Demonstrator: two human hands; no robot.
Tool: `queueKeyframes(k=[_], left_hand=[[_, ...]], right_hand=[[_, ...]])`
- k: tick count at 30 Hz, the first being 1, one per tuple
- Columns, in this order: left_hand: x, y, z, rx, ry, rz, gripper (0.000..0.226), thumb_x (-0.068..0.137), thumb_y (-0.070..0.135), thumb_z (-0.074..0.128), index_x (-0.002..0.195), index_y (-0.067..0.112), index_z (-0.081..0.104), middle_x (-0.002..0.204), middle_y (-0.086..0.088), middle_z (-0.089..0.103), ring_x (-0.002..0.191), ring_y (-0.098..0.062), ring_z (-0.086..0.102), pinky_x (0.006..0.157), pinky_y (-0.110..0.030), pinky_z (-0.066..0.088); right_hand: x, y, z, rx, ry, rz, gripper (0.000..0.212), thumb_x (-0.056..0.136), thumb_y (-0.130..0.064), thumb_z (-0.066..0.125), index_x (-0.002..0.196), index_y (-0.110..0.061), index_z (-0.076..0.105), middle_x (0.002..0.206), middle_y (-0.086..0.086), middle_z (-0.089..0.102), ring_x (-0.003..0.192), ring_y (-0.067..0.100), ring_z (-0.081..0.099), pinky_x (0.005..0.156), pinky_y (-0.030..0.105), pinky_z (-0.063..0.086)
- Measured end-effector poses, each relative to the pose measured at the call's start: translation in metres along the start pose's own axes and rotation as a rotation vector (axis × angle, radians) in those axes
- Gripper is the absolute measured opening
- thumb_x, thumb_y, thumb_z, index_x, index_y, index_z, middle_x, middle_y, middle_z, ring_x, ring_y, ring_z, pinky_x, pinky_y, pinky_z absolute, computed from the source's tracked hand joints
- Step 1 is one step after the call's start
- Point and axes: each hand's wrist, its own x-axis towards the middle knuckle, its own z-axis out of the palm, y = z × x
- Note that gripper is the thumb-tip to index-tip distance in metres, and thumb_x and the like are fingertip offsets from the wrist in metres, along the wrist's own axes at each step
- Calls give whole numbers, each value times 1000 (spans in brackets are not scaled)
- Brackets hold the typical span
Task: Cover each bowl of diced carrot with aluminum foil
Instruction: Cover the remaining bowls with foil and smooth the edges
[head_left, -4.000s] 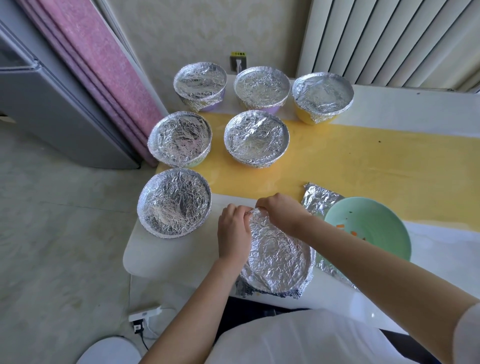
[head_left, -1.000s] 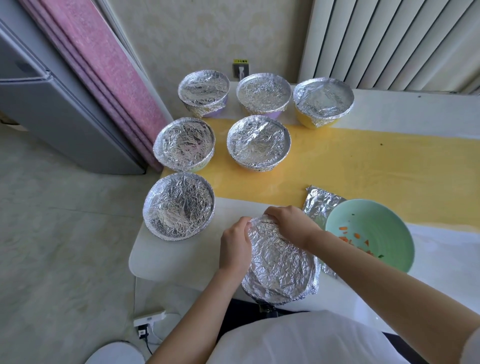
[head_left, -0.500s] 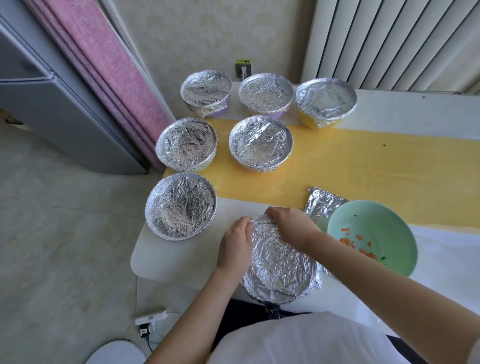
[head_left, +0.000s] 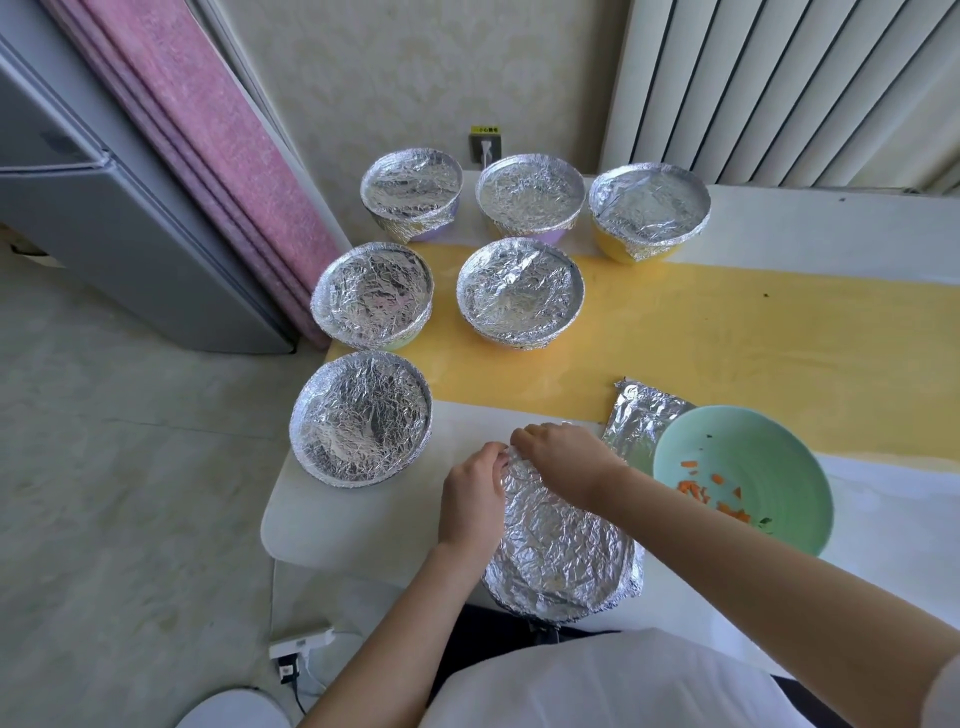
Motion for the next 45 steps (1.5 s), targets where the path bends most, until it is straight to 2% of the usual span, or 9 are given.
queueKeyframes(k=[2, 9, 14, 19, 24, 28, 34, 38, 45], left_hand=[[-1, -1, 1, -4, -1, 6, 19, 95, 8, 48, 103, 7, 65, 91, -10, 71, 80, -27, 65, 68, -37, 49], [0, -2, -2, 5, -24, 11, 21, 96, 11, 47, 104, 7, 66, 88, -9, 70, 77, -26, 64, 64, -34, 47], [-2, -4, -2, 33, -48, -2, 21, 97, 13, 44, 103, 7, 63, 84, -11, 67, 72, -28, 61, 58, -33, 40], [-2, -1, -1, 20, -79, 0, 21, 98, 11, 41, 107, 8, 60, 85, -11, 65, 75, -29, 59, 61, -34, 39], [1, 0, -3, -68, -90, 7, 21, 96, 10, 46, 107, 9, 64, 88, -7, 68, 73, -20, 58, 59, -22, 36], [1, 0, 0, -60, -67, -19, 20, 96, 11, 48, 104, 9, 66, 87, -8, 71, 74, -24, 63, 61, -29, 43], [-1, -1, 2, -24, -58, -39, 19, 96, 11, 47, 102, 9, 64, 84, -10, 69, 73, -28, 63, 65, -42, 47], [-3, 1, 0, 18, -49, -22, 19, 97, 11, 46, 101, 8, 63, 81, -12, 67, 70, -29, 60, 58, -35, 40], [-3, 0, 2, 15, -51, -29, 20, 97, 11, 45, 105, 7, 63, 84, -13, 67, 75, -30, 60, 62, -34, 40]], right_hand=[[0, 0, 1, 65, -8, 19, 34, 89, -1, 39, 121, -11, 46, 115, 7, 57, 103, 27, 56, 85, 39, 44], [6, 4, -3, 148, -23, 42, 27, 88, -1, 40, 108, -12, 55, 105, 8, 63, 93, 29, 59, 66, 32, 35], [-2, 14, 3, 400, 16, 74, 22, 97, -11, 41, 104, -10, 61, 96, 8, 68, 85, 27, 60, 74, 37, 45], [-9, 17, 4, 355, -3, 108, 31, 83, 7, 40, 101, -10, 58, 86, 12, 65, 70, 23, 52, 65, 36, 43], [-9, 10, 1, 235, 5, 77, 40, 83, 8, 37, 116, -10, 53, 107, 8, 62, 95, 27, 59, 69, 28, 37], [-5, -1, 2, 113, 2, 19, 35, 88, 3, 39, 120, -9, 47, 116, 8, 57, 104, 25, 56, 81, 34, 42], [1, 1, -1, 110, -49, 61, 35, 86, 2, 41, 117, -9, 51, 113, 10, 60, 100, 30, 59, 79, 37, 43], [0, 8, 3, 274, -24, 108, 25, 94, -6, 40, 111, -11, 57, 103, 9, 66, 92, 29, 61, 72, 35, 46], [-6, 15, 7, 275, 8, 134, 19, 92, -4, 43, 98, -13, 58, 85, 11, 65, 70, 26, 51, 60, 30, 30]])
